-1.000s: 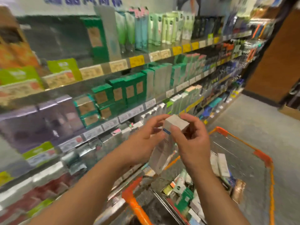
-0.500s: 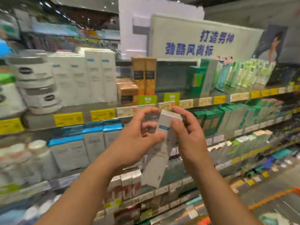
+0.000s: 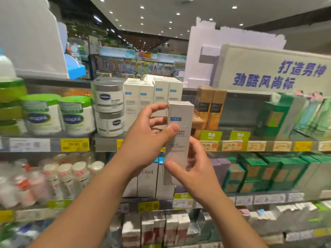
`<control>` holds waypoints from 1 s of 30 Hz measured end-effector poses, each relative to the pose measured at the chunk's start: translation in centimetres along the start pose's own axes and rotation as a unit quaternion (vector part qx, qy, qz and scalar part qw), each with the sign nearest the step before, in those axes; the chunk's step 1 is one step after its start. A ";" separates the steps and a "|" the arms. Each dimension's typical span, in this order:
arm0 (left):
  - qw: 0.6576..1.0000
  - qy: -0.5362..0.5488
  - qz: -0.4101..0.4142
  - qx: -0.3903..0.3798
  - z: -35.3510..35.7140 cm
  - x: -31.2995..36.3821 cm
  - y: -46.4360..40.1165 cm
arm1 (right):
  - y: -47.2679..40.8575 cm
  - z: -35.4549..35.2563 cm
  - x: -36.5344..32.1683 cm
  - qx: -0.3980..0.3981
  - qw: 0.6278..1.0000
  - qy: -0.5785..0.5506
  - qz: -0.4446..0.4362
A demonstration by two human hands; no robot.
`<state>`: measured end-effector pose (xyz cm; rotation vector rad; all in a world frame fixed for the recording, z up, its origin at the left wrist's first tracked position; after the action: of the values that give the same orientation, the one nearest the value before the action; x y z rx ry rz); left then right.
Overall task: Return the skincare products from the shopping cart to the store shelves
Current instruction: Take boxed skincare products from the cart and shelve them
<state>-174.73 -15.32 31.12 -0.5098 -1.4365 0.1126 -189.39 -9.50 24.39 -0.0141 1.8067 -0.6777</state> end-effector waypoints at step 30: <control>0.981 -0.187 0.006 0.050 0.5 -1.4 -9.3 | -19.3 -2.3 -6.4 -0.070 0.993 0.037 -0.090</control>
<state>-177.47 -23.93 33.58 -0.4287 -1.7848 0.3027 -195.31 -22.44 39.16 -0.2505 1.9378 -0.6846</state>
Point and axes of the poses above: each hand's wrist, its own y-axis away from the middle knuckle, its own z-axis out of the palm, x = y × z, the point moved 3 cm from there along -y, towards the middle knuckle, and after that the axes turned 8 degrees about x, right-handed, at the moved point
